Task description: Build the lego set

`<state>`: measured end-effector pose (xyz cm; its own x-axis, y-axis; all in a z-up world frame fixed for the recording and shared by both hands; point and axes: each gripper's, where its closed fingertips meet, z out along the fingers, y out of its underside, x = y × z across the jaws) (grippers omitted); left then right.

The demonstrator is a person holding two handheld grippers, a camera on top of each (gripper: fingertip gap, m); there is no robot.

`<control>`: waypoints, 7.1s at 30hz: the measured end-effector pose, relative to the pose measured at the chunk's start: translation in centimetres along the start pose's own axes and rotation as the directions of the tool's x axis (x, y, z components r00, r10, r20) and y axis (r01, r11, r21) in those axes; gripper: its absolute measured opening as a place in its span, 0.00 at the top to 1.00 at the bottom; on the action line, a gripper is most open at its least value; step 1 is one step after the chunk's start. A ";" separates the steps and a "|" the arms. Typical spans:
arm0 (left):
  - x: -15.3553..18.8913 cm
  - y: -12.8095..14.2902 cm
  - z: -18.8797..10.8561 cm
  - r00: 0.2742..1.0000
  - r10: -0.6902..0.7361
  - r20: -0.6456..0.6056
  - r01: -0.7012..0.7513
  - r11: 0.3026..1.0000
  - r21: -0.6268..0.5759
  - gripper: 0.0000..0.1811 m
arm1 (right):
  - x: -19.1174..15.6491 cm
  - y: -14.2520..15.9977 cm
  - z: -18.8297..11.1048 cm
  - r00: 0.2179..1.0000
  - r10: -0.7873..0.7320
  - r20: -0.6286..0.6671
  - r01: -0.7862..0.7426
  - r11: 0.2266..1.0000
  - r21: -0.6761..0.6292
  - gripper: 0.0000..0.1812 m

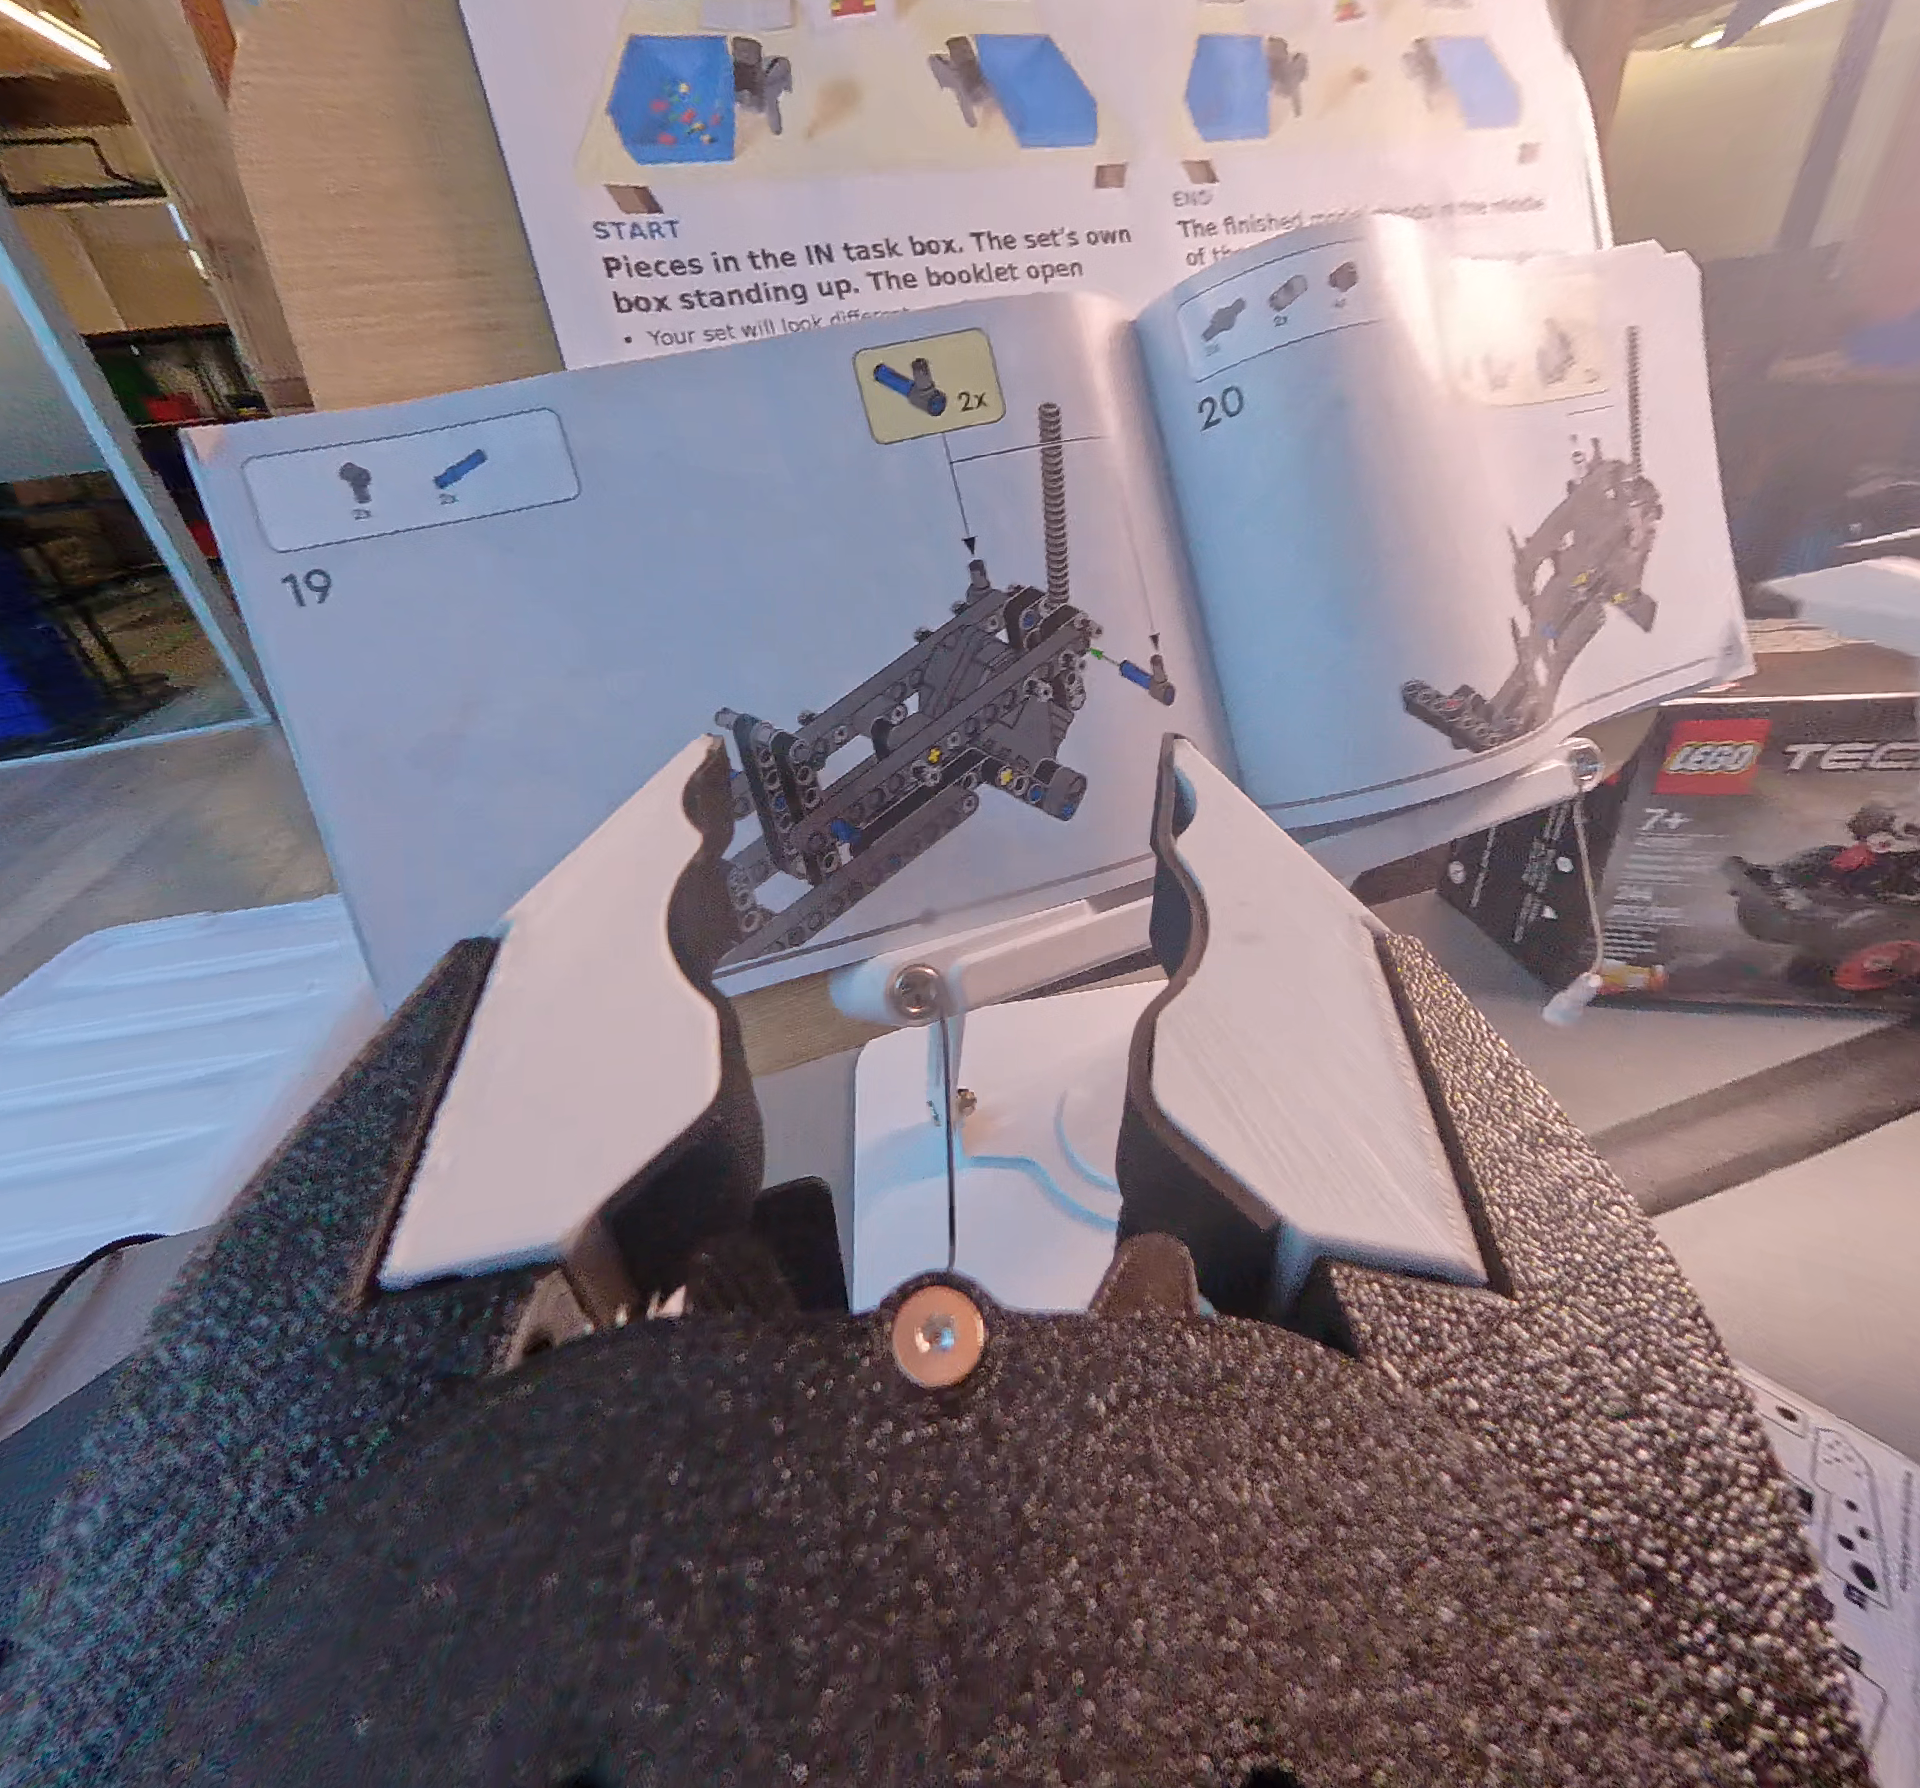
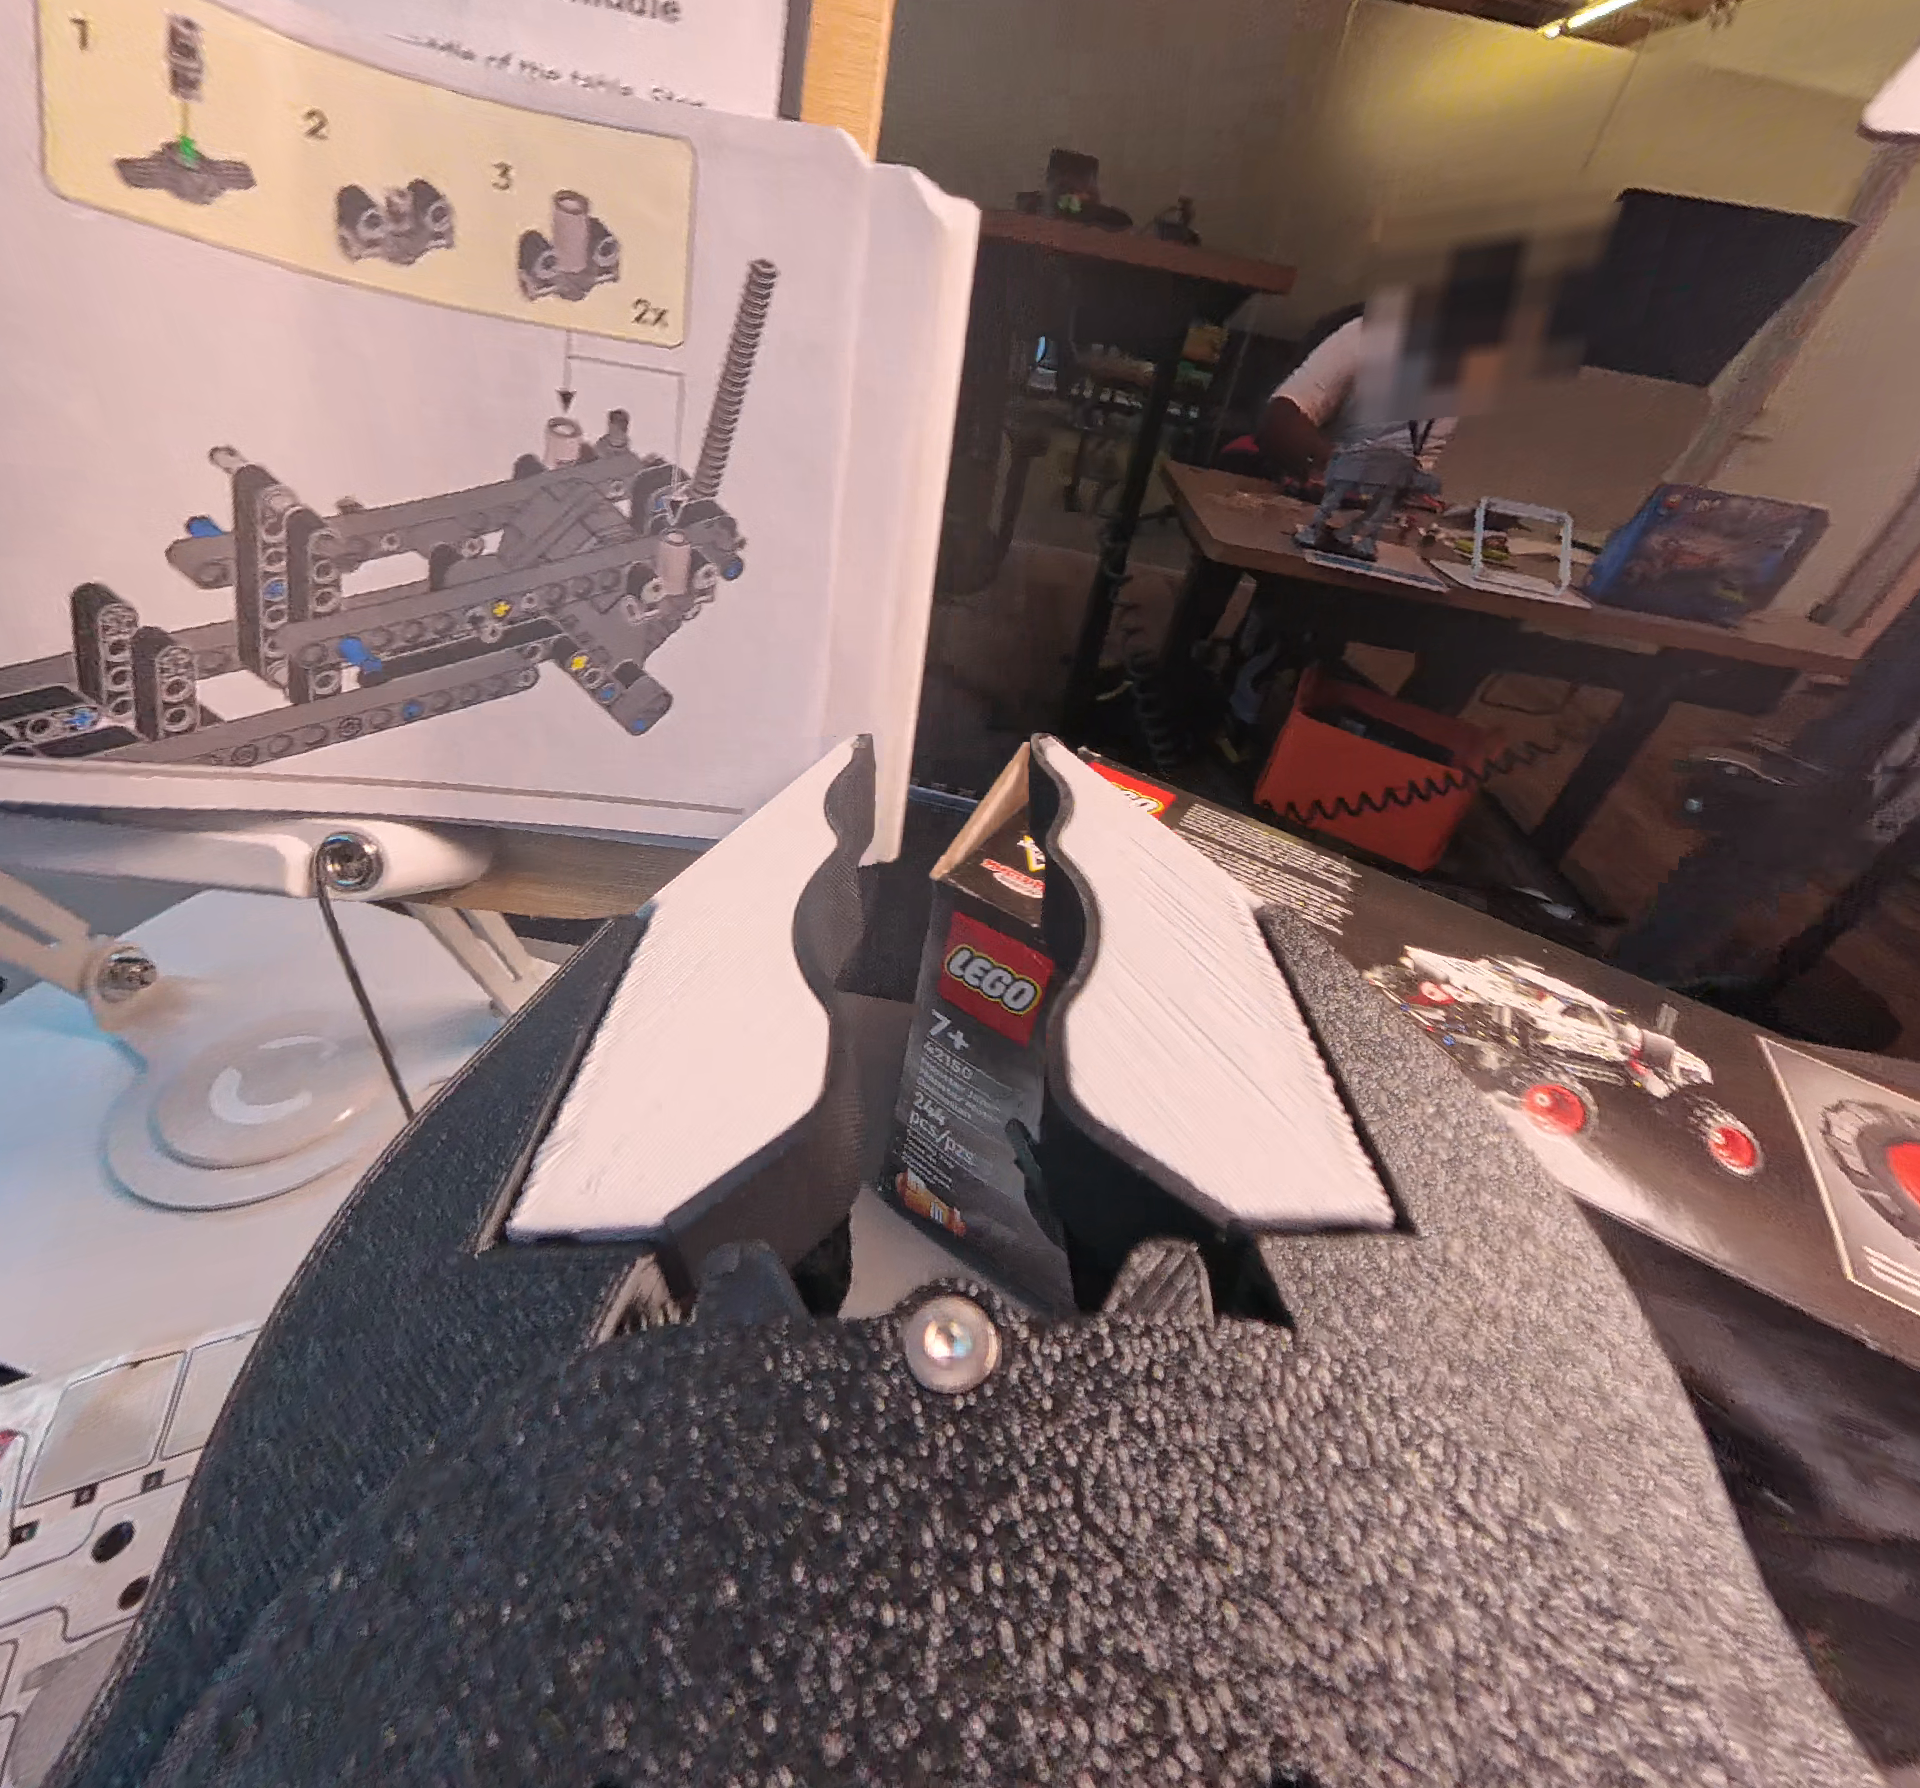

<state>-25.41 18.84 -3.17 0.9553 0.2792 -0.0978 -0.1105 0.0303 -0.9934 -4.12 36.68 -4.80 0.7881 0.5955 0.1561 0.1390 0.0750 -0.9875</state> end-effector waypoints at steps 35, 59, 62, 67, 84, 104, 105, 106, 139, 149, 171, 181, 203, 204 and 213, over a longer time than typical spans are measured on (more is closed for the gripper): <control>-1.1 1.5 0.0 0.999 0.037 0.025 -0.036 0.999 -0.040 0.90 | -8.0 0.3 -0.6 0.962 -0.049 0.267 0.057 0.998 -0.025 0.73; 13.0 -4.4 -2.1 0.901 -0.001 -0.434 0.015 0.999 0.028 0.79 | -14.3 -3.5 -4.2 0.946 -0.115 0.303 0.058 0.980 0.190 0.80; 11.1 -5.1 -2.9 0.918 -0.021 -0.397 0.057 0.995 0.079 0.75 | -12.9 -3.5 -4.0 0.956 -0.086 0.279 0.034 0.982 0.186 0.86; 5.7 -3.5 -2.5 0.967 -0.056 -0.250 0.070 0.996 0.049 0.72 | -9.4 -3.3 -2.6 0.973 -0.003 0.232 -0.033 0.988 0.149 0.93; -2.2 1.8 -1.1 0.998 0.060 0.028 -0.058 0.997 -0.059 0.51 | -4.0 -3.8 -2.0 0.990 -0.004 0.139 -0.015 0.990 0.139 0.81; -3.0 2.8 -0.5 0.998 0.032 0.047 -0.028 0.996 -0.079 0.51 | -6.9 0.2 0.2 0.978 -0.076 0.196 0.081 0.996 -0.021 0.66; -3.1 2.9 -0.5 0.998 0.035 0.051 -0.031 0.996 -0.080 0.52 | -6.7 0.3 0.2 0.978 -0.078 0.194 0.084 0.996 -0.022 0.66; -3.1 2.9 -0.5 0.998 0.038 0.054 -0.034 0.996 -0.078 0.53 | -6.6 0.4 0.2 0.978 -0.081 0.193 0.087 0.996 -0.023 0.67; -4.1 2.2 0.4 0.991 0.087 0.103 -0.088 0.996 0.007 0.52 | -7.1 0.6 0.1 0.976 -0.099 0.196 0.104 0.994 -0.017 0.69; -4.6 2.3 0.2 0.985 0.121 0.127 -0.122 0.993 0.003 0.69 | -7.1 0.7 0.1 0.976 -0.091 0.199 0.095 0.995 -0.010 0.70; -5.3 0.0 -1.7 0.995 0.043 0.093 -0.046 0.999 0.029 0.69 | -7.1 0.7 -0.1 0.976 -0.093 0.196 0.099 0.995 -0.018 0.70; -3.5 -0.6 -3.8 1.000 -0.020 0.008 0.020 0.999 0.039 0.61 | -7.7 -1.0 -1.4 0.972 -0.070 0.225 0.062 0.997 0.042 0.67; 3.8 0.7 -19.0 0.975 -0.067 -0.212 0.059 0.997 -0.046 0.59 | -9.7 -4.0 -3.0 0.956 -0.036 0.290 -0.001 0.992 0.124 0.93; 3.8 1.3 -19.6 0.980 -0.041 -0.193 0.034 0.999 -0.041 0.59 | -9.5 -4.0 -2.6 0.958 -0.035 0.284 -0.001 0.992 0.124 0.94; 5.2 4.3 -20.2 0.979 0.091 -0.182 -0.092 0.996 0.000 0.60 | -8.8 -4.3 -1.5 0.959 0.002 0.283 -0.042 0.990 0.135 1.00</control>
<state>-15.33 1.01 -9.13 0.9752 0.1011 -0.1970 -0.1985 0.0048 -0.9801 -10.74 29.94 -1.87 0.5864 0.7977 0.1411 0.0237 0.1572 -0.9873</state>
